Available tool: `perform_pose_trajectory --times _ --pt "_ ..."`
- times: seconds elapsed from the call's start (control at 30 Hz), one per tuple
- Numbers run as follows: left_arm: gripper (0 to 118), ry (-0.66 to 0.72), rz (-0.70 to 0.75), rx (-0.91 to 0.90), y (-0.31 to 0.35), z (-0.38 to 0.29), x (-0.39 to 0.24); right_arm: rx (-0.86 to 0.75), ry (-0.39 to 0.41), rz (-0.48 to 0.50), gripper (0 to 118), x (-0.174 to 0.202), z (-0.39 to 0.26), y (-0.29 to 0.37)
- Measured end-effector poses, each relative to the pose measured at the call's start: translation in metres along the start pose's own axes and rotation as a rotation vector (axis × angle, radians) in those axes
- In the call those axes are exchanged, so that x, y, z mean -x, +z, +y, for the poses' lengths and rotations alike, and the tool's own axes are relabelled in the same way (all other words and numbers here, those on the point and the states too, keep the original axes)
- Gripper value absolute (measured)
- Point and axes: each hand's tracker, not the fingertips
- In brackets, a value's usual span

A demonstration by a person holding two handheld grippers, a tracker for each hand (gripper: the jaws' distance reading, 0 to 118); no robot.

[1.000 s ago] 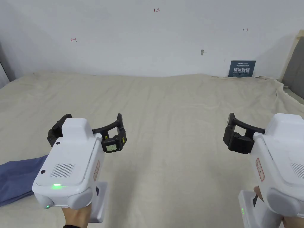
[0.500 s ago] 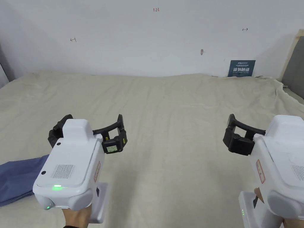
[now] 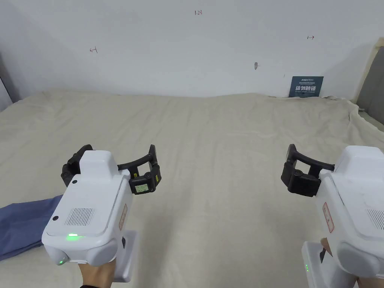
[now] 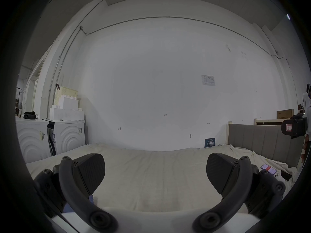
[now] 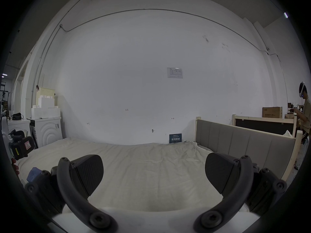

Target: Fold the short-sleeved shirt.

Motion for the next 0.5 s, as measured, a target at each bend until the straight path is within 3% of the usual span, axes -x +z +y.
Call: perform_pose_trajectory --times 0.5 --pt "118 -0.008 -0.004 0.0 0.001 -0.0004 -0.0013 -0.002 -0.001 0.009 118 0.002 -0.0011 0.0013"
